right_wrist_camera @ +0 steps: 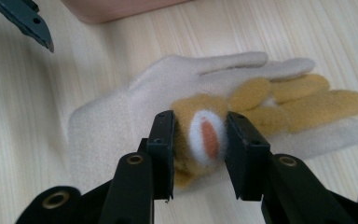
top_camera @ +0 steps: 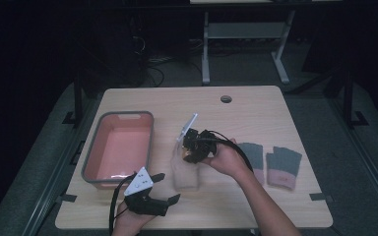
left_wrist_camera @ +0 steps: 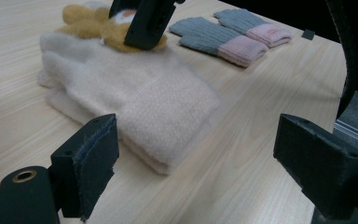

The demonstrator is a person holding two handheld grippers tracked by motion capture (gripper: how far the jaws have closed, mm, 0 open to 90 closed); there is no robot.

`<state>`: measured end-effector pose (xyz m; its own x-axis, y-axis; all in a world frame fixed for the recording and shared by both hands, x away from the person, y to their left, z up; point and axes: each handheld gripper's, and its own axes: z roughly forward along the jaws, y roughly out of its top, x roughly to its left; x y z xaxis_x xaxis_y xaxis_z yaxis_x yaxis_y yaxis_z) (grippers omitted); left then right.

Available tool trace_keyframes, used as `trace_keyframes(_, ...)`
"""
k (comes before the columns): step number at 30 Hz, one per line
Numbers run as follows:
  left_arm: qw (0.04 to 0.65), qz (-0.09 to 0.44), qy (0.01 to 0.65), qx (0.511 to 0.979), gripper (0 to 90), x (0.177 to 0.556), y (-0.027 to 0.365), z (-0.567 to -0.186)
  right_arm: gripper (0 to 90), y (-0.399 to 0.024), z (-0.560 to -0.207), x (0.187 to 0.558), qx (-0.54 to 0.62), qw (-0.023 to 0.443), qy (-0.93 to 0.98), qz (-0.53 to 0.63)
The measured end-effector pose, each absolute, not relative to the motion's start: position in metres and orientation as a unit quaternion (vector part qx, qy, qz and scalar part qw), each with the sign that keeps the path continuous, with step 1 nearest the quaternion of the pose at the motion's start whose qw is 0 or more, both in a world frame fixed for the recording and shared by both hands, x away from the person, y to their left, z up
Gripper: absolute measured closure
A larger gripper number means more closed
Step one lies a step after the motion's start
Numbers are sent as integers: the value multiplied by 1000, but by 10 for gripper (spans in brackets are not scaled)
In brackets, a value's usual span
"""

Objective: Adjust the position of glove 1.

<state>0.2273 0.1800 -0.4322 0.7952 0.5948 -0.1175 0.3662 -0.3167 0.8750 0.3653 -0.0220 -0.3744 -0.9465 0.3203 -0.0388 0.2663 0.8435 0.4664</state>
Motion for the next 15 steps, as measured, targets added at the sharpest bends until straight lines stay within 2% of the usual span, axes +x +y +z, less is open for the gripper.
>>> trace_keyframes(15,501,109,305,803,141,229,180,-434,625,-26,-412,377,186,17,957,220)
